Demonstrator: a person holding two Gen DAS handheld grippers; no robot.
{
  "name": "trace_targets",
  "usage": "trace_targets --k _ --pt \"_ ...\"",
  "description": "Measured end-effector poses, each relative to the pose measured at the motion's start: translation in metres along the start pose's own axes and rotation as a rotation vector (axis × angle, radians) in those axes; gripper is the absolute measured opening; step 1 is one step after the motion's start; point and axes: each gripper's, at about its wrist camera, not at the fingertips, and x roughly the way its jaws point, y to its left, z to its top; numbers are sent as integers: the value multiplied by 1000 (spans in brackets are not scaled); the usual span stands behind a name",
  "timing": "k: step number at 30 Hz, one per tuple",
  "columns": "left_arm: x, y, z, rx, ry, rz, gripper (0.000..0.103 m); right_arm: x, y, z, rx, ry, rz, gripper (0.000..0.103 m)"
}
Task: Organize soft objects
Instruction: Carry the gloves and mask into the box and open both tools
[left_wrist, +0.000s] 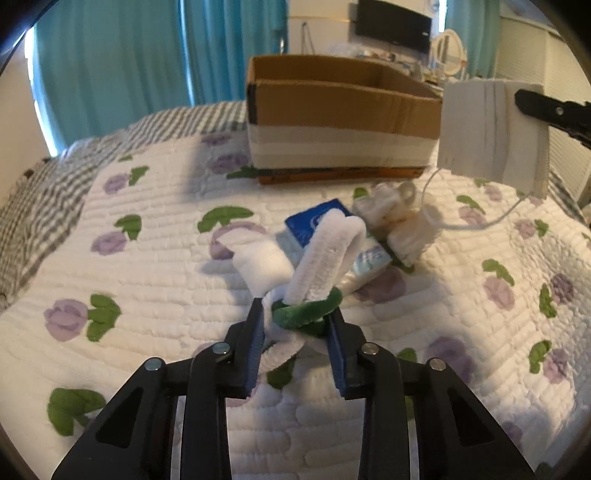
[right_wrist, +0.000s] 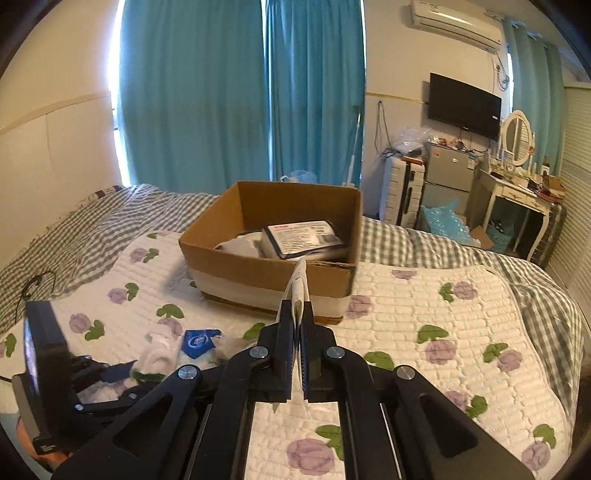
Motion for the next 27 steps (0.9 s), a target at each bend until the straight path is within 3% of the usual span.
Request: trace_targets --k 14,21,27 --pt "-80 -11 35 14 -124 -26 30 -73 -3 16 20 -90 21 3" --pt "-130 -17 76 12 -213 -44 30 -102 11 43 -28 -138 26 3" --pt "-154 -19 124 32 -278 -47 31 -111 22 88 -62 -194 41 3"
